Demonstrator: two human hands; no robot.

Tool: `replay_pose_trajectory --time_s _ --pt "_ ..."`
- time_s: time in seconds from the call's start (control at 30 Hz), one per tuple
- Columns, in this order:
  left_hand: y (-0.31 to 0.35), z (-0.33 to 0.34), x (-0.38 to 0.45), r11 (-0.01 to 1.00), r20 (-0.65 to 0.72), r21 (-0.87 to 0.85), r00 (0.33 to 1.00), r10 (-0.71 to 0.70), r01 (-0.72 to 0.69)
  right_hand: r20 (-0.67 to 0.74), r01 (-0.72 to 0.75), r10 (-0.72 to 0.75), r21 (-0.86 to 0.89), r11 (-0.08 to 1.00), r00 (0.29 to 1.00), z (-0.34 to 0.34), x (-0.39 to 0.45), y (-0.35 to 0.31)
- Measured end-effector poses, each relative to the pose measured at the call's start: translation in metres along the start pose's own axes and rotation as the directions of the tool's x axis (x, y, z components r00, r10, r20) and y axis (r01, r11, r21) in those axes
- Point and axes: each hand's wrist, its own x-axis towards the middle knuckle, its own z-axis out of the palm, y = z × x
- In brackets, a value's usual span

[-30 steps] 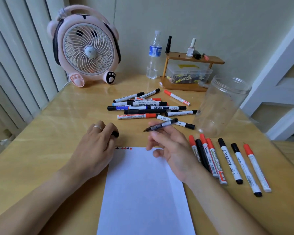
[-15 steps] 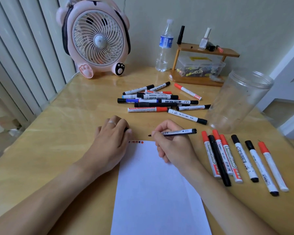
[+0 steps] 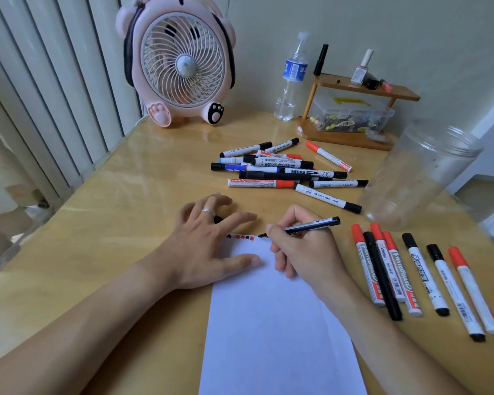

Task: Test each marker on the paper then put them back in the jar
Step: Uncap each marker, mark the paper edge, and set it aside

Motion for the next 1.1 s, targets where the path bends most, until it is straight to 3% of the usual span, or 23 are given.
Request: replay_pose_trajectory --time_s 0.73,1.1 --pt "0.0015 -0.0060 0.0009 0.986 0.034 -0.169 0.999 0.018 -0.012 0.006 0.013 -0.013 -0.036 0.999 1.000 0.0024 -0.0014 -0.0004" --pt "0.0017 -0.0047 0.0008 0.988 0.019 -0.156 1.000 0.020 -0.017 -0.004 -0.003 0.003 -0.050 0.999 1.000 0.0028 -0.0003 0.0002"
